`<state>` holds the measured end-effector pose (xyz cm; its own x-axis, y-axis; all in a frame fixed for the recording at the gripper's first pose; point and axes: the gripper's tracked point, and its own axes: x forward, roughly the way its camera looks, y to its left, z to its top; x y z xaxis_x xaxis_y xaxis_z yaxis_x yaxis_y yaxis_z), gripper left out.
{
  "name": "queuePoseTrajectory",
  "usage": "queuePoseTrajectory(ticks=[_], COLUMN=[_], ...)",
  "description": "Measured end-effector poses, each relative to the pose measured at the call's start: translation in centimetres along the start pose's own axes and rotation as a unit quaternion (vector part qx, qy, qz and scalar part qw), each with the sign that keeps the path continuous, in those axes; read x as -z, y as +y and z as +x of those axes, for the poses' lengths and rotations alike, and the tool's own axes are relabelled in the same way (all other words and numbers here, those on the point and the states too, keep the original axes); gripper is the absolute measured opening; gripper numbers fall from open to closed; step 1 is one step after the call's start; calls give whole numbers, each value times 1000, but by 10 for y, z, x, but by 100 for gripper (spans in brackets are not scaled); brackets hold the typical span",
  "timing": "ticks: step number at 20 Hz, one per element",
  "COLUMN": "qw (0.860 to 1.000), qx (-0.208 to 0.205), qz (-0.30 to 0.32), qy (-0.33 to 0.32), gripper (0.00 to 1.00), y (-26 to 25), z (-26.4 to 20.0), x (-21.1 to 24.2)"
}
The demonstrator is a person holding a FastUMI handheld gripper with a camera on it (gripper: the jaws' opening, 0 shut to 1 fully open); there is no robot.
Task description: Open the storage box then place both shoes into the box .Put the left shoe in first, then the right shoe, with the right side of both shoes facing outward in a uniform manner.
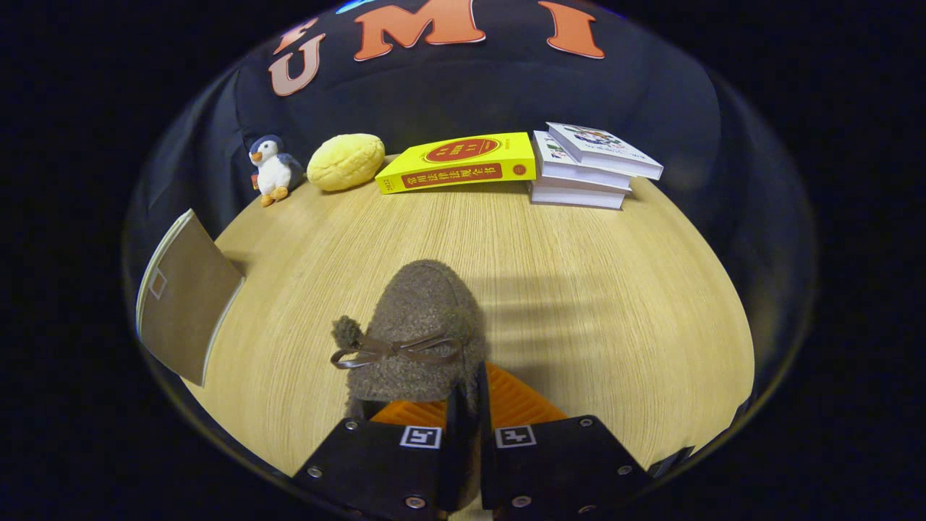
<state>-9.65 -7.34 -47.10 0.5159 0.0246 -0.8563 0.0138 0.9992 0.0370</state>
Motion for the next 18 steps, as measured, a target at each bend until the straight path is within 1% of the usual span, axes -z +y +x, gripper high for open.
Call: queuePoseTrajectory(ticks=[1, 3, 5, 11, 15, 18], qw=[1000, 999, 998, 998, 998, 999], qx=[4, 1, 0, 8, 7, -2], qz=[12, 40, 60, 59, 54, 48], qy=[3, 19, 19, -3, -7, -16], gripper=[7, 4, 4, 4, 4, 4], y=[0, 3, 10, 47, 87, 127], z=[1, -3, -15, -59, -89, -108], x=[0, 2, -6, -50, -71, -89])
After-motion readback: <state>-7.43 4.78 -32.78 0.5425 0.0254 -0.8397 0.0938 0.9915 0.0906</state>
